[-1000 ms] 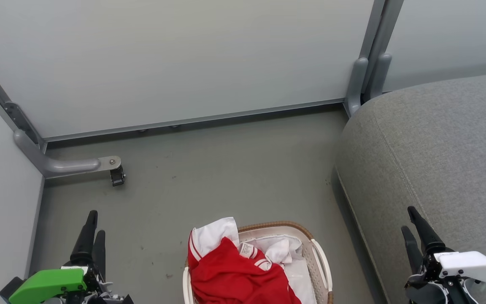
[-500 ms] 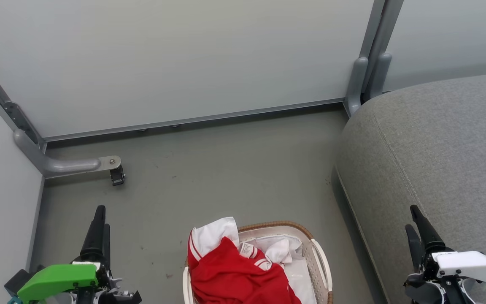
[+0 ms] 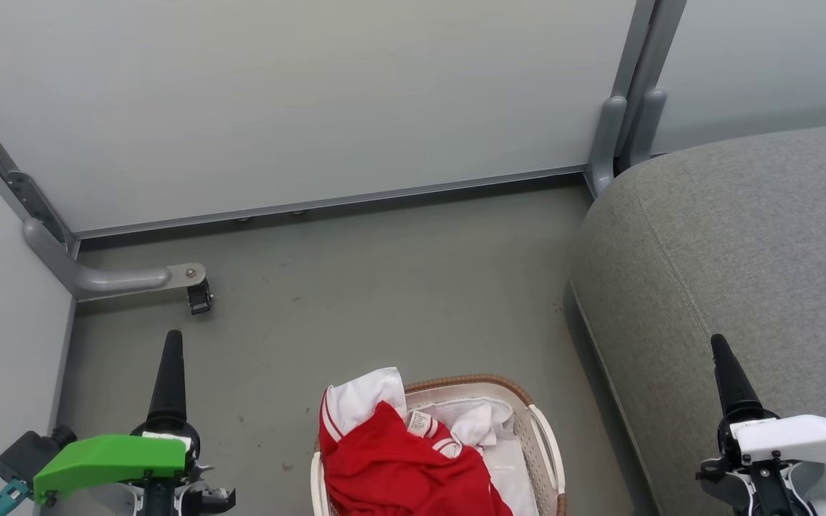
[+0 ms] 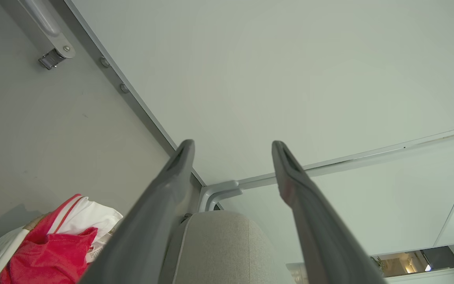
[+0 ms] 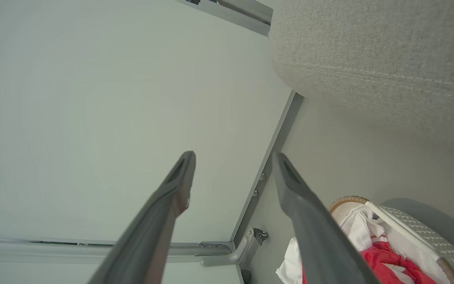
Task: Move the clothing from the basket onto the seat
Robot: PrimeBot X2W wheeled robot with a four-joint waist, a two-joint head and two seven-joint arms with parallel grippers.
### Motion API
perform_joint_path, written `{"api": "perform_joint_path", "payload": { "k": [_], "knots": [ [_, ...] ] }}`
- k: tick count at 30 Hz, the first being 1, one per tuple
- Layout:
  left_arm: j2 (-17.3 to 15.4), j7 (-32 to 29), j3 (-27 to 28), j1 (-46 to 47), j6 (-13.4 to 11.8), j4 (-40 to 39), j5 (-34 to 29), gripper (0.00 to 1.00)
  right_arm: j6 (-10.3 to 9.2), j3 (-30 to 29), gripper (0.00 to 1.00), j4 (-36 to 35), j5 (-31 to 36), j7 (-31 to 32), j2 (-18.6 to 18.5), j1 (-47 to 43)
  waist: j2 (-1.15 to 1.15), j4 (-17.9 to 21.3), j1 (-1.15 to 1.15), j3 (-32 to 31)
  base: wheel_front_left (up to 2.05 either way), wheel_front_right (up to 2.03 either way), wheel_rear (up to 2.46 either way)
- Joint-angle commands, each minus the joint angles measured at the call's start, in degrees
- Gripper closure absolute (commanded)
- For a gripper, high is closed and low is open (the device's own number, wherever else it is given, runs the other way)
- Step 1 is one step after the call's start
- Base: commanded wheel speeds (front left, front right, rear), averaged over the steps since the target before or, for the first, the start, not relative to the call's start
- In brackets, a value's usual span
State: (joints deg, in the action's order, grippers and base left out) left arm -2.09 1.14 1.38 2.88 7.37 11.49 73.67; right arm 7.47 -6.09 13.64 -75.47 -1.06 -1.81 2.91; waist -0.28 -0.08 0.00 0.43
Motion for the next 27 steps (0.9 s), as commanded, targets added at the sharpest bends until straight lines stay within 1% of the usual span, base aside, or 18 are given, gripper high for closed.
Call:
{"api": "perform_joint_path", "payload": {
  "k": [1,5,15,22,27],
  "knots": [
    [-0.4,0.6,-0.2,0.0,0.1,-1.2,-2.7,0.00,0.02,-0.2,0.00,-1.3,2.4,-0.7,-0.5,0.3,0.07,0.0,0.00,0.0,0.00,0.00,0.00],
    [-0.4,1.4,-0.5,-0.1,0.1,-1.9,-7.2,0.00,0.02,-0.2,0.00,-2.7,7.6,-1.5,-0.6,0.2,0.08,0.0,0.00,0.1,0.00,0.00,0.00],
    [-0.5,3.4,-1.3,-0.8,-0.2,-3.4,-19.1,0.00,0.02,0.4,0.00,-4.9,18.0,-3.5,-0.7,-0.4,0.10,0.0,0.00,0.2,0.00,0.00,0.00],
    [-0.6,4.7,-2.4,-1.4,-1.2,-3.8,-27.2,0.00,0.02,1.0,0.00,-5.4,23.8,-4.8,-0.7,-0.7,0.12,-0.1,0.00,0.1,0.00,0.00,0.00],
    [-0.6,5.5,-3.0,-1.9,-1.7,-3.8,-31.4,0.00,0.02,1.5,0.00,-5.6,27.7,-5.6,-0.8,-1.0,0.13,-0.1,0.00,0.1,0.00,0.00,0.00]
  ]
}}
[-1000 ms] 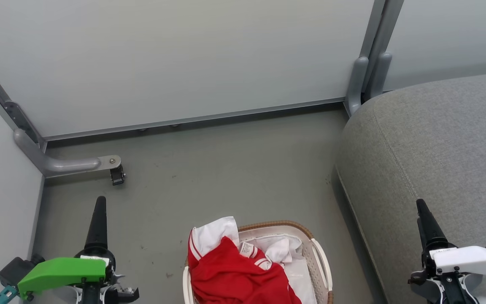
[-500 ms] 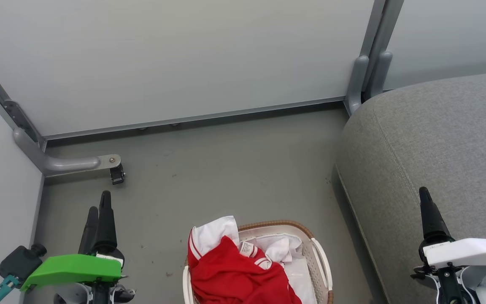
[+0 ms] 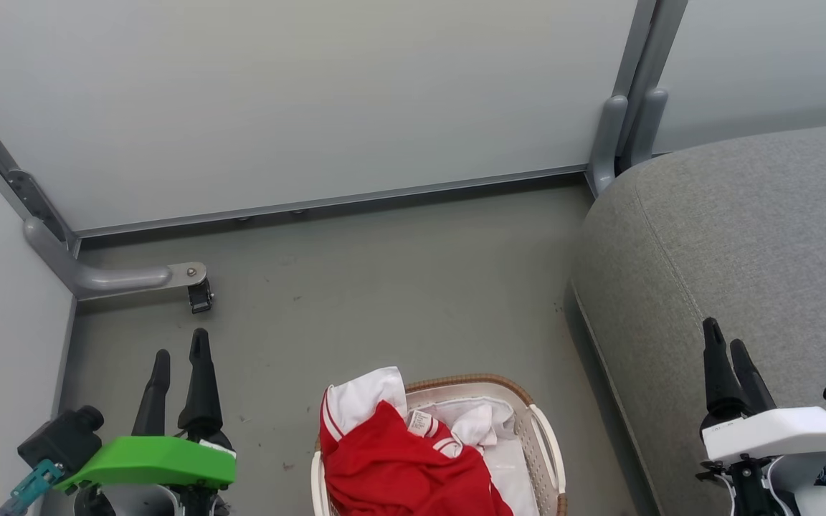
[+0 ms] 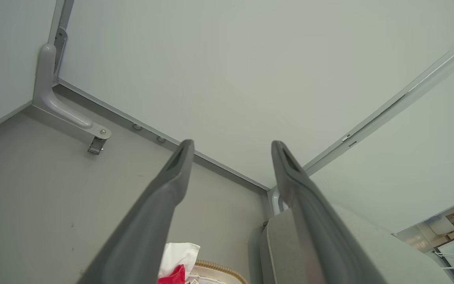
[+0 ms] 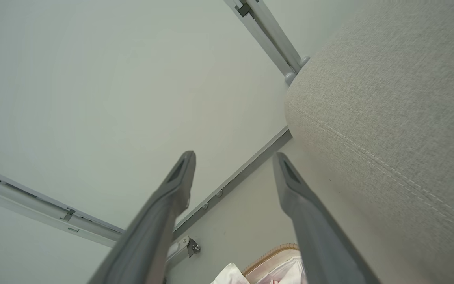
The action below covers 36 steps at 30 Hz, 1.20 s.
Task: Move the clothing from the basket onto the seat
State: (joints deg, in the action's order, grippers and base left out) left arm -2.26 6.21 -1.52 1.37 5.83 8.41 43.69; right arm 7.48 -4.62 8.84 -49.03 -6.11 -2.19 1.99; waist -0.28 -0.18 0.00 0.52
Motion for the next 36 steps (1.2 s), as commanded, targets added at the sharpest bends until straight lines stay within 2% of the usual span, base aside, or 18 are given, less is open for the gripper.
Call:
{"api": "perform_joint_path", "payload": {
  "k": [1,15,36],
  "knots": [
    [-0.5,0.6,-0.2,-0.4,-0.2,-0.6,-2.0,0.00,0.01,0.2,0.00,-0.7,2.0,-0.7,-0.4,-0.1,0.13,0.0,0.00,0.0,0.00,0.00,0.00],
    [-0.5,2.8,-1.5,-1.7,-0.8,1.0,-11.4,0.00,0.02,1.3,0.00,-0.1,12.4,-2.9,-0.5,-0.9,0.16,-0.1,0.00,-0.3,0.00,0.00,0.00],
    [-0.7,5.6,-3.3,-2.5,-0.2,2.5,-20.6,0.00,0.02,2.3,0.00,-0.7,23.1,-5.7,-0.7,-1.4,0.21,-0.2,0.00,-0.4,0.00,0.00,0.00]
  ]
}}
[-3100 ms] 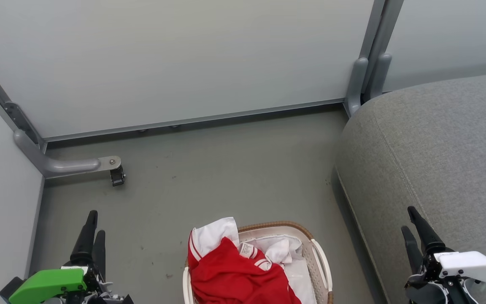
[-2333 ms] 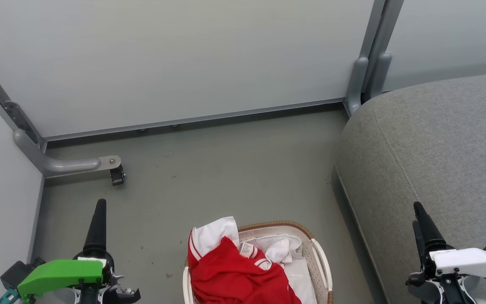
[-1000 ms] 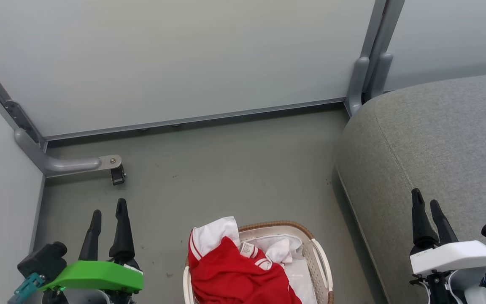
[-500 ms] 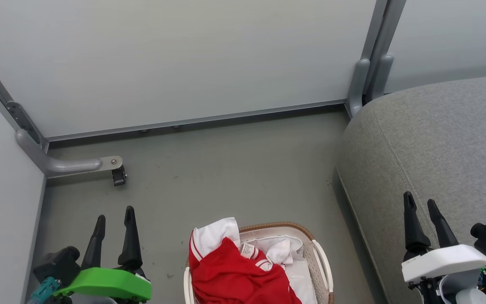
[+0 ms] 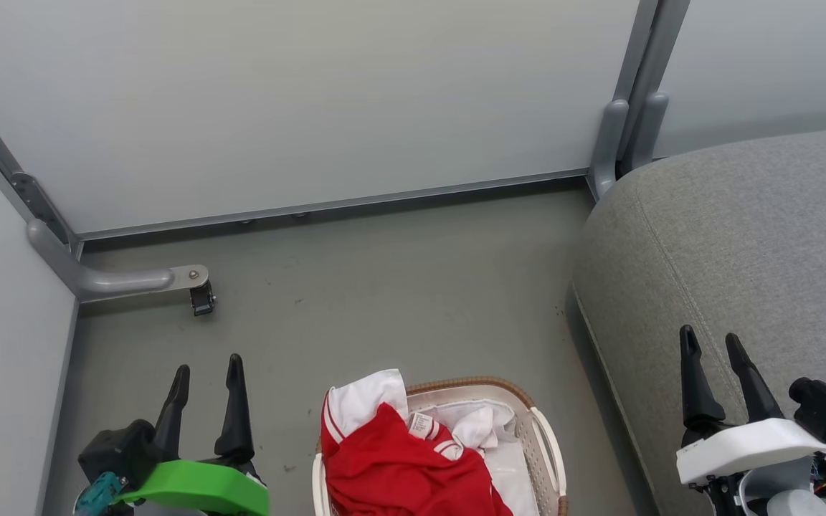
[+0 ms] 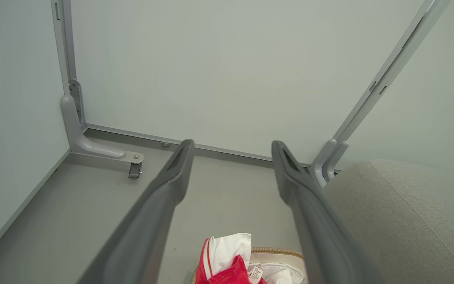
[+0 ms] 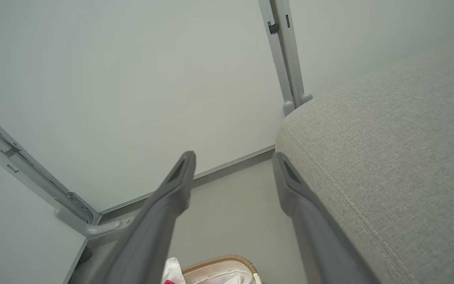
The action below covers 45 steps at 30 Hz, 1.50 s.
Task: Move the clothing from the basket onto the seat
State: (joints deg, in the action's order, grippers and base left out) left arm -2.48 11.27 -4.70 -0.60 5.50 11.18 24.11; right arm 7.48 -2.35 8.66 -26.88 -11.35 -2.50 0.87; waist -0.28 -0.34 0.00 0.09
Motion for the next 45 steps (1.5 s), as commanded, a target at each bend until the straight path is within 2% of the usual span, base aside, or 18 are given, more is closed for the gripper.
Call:
{"api": "perform_joint_path", "payload": {
  "k": [1,32,45],
  "knots": [
    [-0.5,0.7,-0.2,-0.5,0.1,-0.1,-1.4,0.00,0.02,0.0,0.00,-0.6,1.5,-0.6,-0.4,-0.3,0.21,0.0,0.00,0.0,0.00,0.00,0.00],
    [-0.6,4.1,-2.3,-1.4,-0.4,3.4,-10.7,0.00,0.01,0.4,0.00,-1.0,14.6,-3.9,-0.5,-1.6,0.28,-0.8,0.00,-0.2,0.00,0.00,0.00],
    [-0.6,4.0,-1.9,-0.9,-0.6,4.6,-9.9,0.00,0.01,0.4,0.00,-0.3,14.6,-3.9,-0.5,-1.1,0.28,-1.3,0.00,-0.1,0.00,0.00,0.00]
  ]
}}
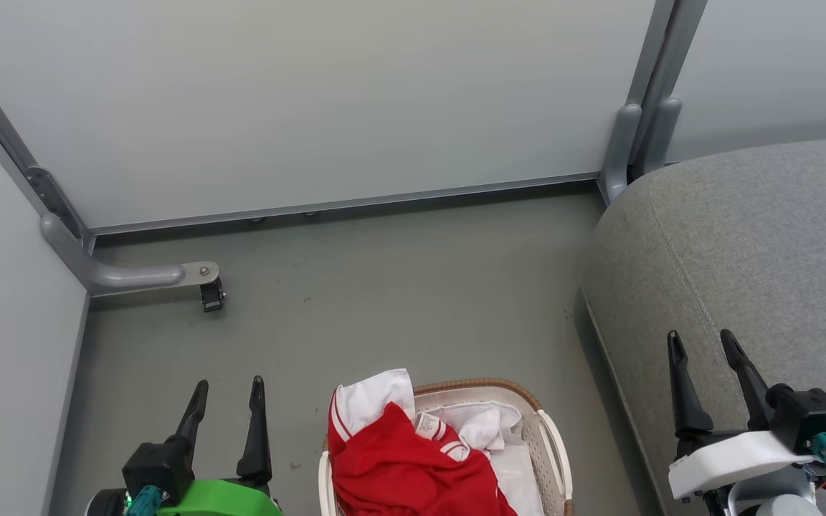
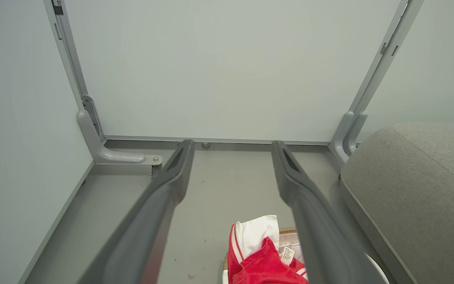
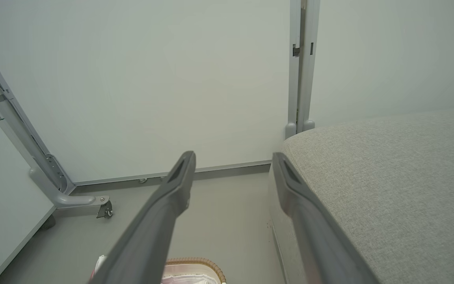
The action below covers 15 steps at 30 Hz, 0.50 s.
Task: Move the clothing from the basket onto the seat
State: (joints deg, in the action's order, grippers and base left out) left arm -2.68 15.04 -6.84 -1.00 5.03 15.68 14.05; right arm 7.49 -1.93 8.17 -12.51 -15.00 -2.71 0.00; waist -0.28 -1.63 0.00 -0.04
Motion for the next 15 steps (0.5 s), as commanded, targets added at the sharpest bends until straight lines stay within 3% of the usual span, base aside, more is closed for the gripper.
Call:
{"api": "perform_joint_path", "payload": {
  "k": [1,15],
  "knots": [
    [-0.4,0.2,0.2,-0.5,-0.1,0.1,0.2,0.00,0.00,0.0,0.00,0.2,0.2,-0.3,-0.3,-0.2,0.28,0.0,0.00,0.0,0.00,0.00,0.00],
    [-0.4,0.2,0.2,-0.5,0.2,-0.2,-0.2,0.00,0.00,-0.3,0.00,-0.3,0.1,-0.3,-0.3,-0.1,0.28,0.2,0.00,0.4,0.00,0.00,0.00]
  ]
}}
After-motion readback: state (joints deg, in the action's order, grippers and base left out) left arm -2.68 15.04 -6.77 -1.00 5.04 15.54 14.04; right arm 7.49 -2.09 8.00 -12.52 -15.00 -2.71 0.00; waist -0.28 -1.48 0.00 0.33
